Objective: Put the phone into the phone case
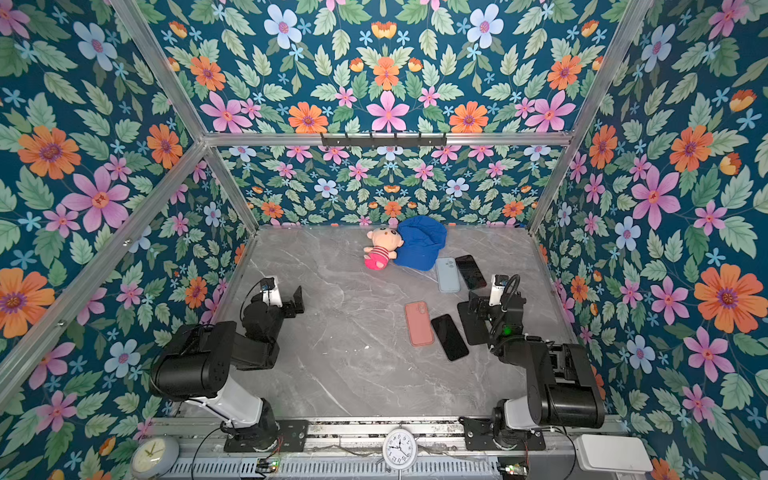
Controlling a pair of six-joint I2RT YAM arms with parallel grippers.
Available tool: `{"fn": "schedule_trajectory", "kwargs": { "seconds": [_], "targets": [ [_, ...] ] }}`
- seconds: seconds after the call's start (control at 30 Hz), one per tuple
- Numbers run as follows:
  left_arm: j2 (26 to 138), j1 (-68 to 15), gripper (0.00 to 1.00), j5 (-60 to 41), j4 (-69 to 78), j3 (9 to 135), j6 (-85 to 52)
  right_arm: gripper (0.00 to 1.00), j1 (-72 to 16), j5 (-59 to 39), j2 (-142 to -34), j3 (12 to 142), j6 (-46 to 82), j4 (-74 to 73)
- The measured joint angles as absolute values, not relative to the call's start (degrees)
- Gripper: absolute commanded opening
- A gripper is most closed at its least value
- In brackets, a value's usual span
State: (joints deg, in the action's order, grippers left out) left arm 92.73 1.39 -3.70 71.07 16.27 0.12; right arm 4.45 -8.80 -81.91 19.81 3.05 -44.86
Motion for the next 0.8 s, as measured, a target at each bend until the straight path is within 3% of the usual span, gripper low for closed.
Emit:
{"fn": "schedule_trajectory", "kwargs": {
  "seconds": [0.8],
  "targets": [
    [92.55,1.06,1.00,-3.29,70.94,16.27,0.12,0.99,4.54,-7.29,-81.91,19.31,3.95,-45.21]
  ]
}}
